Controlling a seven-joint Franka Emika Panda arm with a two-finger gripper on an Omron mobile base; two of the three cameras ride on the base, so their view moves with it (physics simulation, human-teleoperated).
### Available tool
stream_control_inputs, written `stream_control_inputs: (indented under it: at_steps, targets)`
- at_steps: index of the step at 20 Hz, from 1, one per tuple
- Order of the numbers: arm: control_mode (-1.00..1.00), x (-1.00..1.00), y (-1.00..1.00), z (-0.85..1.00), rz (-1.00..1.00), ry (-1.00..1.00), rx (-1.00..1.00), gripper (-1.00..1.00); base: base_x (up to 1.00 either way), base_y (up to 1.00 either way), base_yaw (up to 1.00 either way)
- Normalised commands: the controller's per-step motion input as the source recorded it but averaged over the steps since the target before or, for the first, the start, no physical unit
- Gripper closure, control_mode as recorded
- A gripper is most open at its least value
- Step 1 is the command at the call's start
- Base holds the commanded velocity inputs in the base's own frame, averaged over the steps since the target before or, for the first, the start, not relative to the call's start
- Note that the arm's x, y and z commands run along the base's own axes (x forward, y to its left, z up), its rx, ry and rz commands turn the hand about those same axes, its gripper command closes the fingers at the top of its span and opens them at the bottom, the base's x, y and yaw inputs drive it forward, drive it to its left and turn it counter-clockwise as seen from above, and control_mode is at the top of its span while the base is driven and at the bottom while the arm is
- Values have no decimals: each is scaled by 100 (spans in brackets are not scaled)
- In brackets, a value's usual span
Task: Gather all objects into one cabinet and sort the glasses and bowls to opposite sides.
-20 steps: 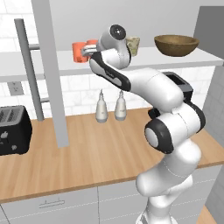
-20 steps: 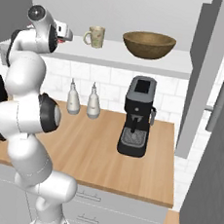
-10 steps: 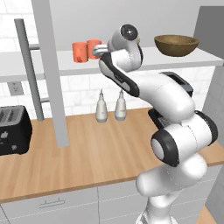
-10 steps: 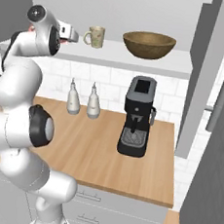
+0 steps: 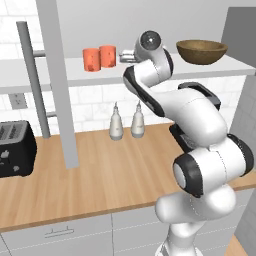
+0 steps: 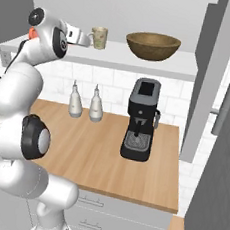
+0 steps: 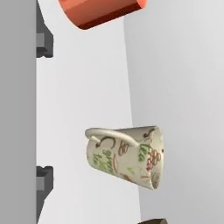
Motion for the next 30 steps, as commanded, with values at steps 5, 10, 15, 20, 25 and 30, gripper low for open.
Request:
stream_control_inputs:
  at_steps: [5,10,15,20,25,30]
  targets:
    - [-100,21,-19,15,-18,4,1,-100,0,0,0]
    - [-100,14,-5,1,-5,11,2,-100,0,0,0]
    - [-100,38,-21,0,-3,5,0,-100,0,0,0]
    - [-100,42,-5,-1,-2,0,0,-100,0,0,0]
    - [-100,50,0,0,-3,0,0,-100,0,0,0]
    - [-100,21,-8,0,-3,0,1,-100,0,0,0]
